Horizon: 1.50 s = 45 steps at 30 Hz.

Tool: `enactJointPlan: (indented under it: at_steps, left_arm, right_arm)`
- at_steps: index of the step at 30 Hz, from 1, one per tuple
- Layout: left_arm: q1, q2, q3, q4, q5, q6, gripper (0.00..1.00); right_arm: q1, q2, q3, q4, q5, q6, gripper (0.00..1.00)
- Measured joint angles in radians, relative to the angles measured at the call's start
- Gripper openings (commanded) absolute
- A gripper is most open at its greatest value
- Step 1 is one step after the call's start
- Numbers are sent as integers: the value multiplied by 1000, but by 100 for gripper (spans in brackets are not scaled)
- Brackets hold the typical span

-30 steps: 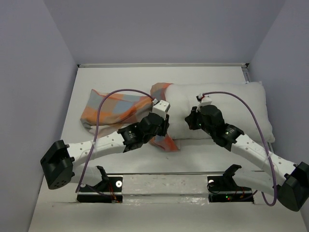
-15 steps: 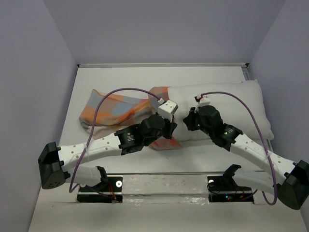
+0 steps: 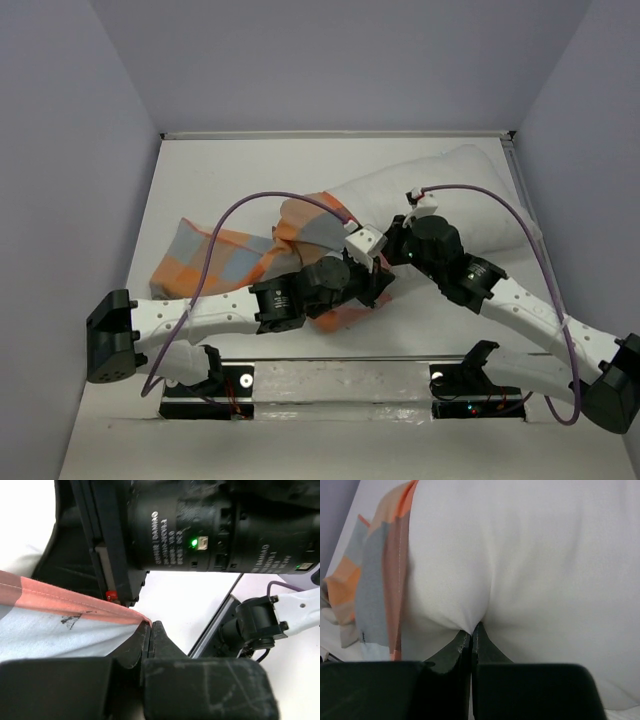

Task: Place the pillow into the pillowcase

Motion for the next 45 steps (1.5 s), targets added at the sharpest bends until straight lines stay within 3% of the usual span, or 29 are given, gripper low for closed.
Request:
enactJointPlan:
  at_steps: [1,2,3,4,6,13,20,23,27,30,34,35,36,37,40,41,44,45]
  left_arm:
    - [0,2,-16,16,2,-6,16]
    - [-1,6,-31,32,0,-13,46]
    - [-2,15,-42,43,-2,-17,60]
    - [-3,23,-50,55,3,-24,83]
    - [-15,41,-61,71,20,-44,98]
    - [-9,-33,-80,20,17,-63,99]
    - [335,-274,-79,-49,-63,-77,99]
    - [483,-241,-72,-62,-49,-70,99]
    - [614,-35,-9,-68,0,-38,98]
    - [634,124,32,-74,36,-11,97]
    - [638,199,38,-76,62,5,81]
    - [639,200,41,-76,65,7,74]
    - [639,200,49,-76,67,11,56]
    - [639,200,52,-68,69,16,46]
    - [639,196,53,-56,78,14,33]
    - [639,194,53,-51,82,13,19]
    - [641,188,53,-43,103,15,0]
    - [642,187,53,-42,108,14,0]
  right_arm:
    - [0,-7,-7,16,-2,10,0]
    - [-1,-13,-24,42,-17,23,0]
    - [-1,-20,-56,77,-37,38,0]
    - [0,-29,-100,114,-56,58,0]
    - [2,-40,-184,181,-88,93,0]
    - [8,-165,-344,274,-128,169,0]
    - [12,-159,-349,285,-133,168,0]
    - [18,-140,-349,299,-132,163,0]
    - [39,-117,-345,311,-131,151,0]
    - [55,-100,-339,319,-130,141,0]
    - [85,-64,-335,341,-117,132,0]
    - [94,-58,-335,345,-107,132,0]
    - [110,-49,-335,349,-97,130,0]
    - [126,-44,-335,352,-84,130,0]
    - [194,-18,-321,356,-26,133,0]
    - [227,2,-307,356,2,136,0]
    - [331,82,-251,354,87,142,0]
    - [372,128,-217,354,117,142,0]
